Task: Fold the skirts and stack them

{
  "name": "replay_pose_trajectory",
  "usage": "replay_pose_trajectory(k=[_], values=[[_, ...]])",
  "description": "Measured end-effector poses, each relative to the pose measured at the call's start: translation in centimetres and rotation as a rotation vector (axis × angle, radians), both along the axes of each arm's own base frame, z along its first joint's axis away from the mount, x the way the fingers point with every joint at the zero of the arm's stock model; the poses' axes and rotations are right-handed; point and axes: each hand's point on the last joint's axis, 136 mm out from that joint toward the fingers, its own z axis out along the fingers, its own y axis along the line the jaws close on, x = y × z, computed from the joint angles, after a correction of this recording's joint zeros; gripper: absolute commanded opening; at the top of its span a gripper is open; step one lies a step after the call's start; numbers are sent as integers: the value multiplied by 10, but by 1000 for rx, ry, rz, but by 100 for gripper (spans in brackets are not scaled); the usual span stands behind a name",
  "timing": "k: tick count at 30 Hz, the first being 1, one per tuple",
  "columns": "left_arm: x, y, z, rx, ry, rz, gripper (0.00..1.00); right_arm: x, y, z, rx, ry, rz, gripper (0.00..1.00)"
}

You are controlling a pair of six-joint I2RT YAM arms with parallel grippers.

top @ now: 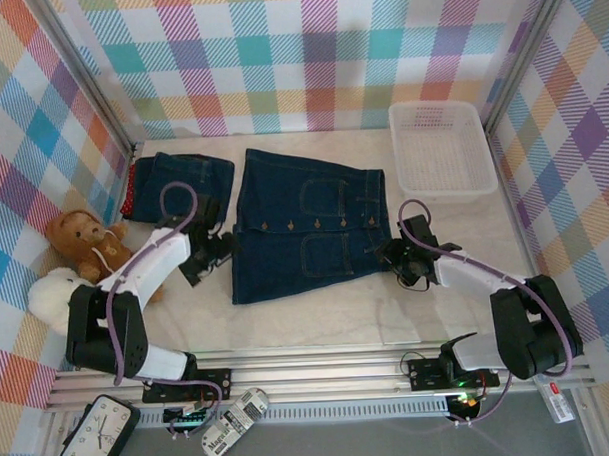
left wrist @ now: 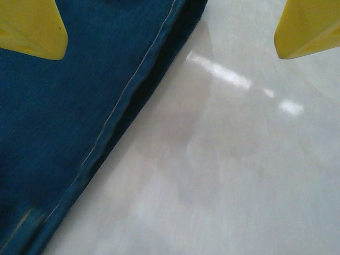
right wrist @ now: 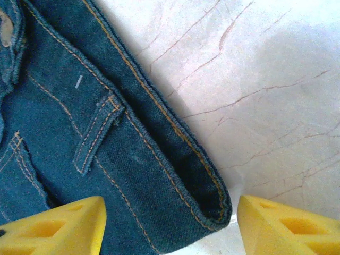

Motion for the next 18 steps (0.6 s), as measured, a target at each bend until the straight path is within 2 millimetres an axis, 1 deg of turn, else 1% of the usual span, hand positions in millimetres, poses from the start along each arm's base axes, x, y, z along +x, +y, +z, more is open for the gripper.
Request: replay_pose_trajectory(k=[2,5,6,7,10,12,16,18], values=[[-23,-6,-13,-64,39,39,93,1,1,-2,6,1,-4,64],[-48,-13,-21,-143,73,88,93,1,3,-4,23,2,-9,53],[-53,-16,-22,-167,75,102,93,1,4,-4,28,-2,-8,47],[-56,-20,-22,-192,73,111,93,1,5,-5,33,-7,-4,39],[-61,-31,-26,-255,76,137,88,1,5,-7,46,-12,-10,14],[-66,-38,-32,-287,93,153,85,1,6,-7,52,-19,-10,1],[-72,-44,-40,-319,113,184,79,2,7,-4,66,-37,-16,0],[-71,-46,-42,-331,107,194,76,2,7,-4,68,-42,-16,0]])
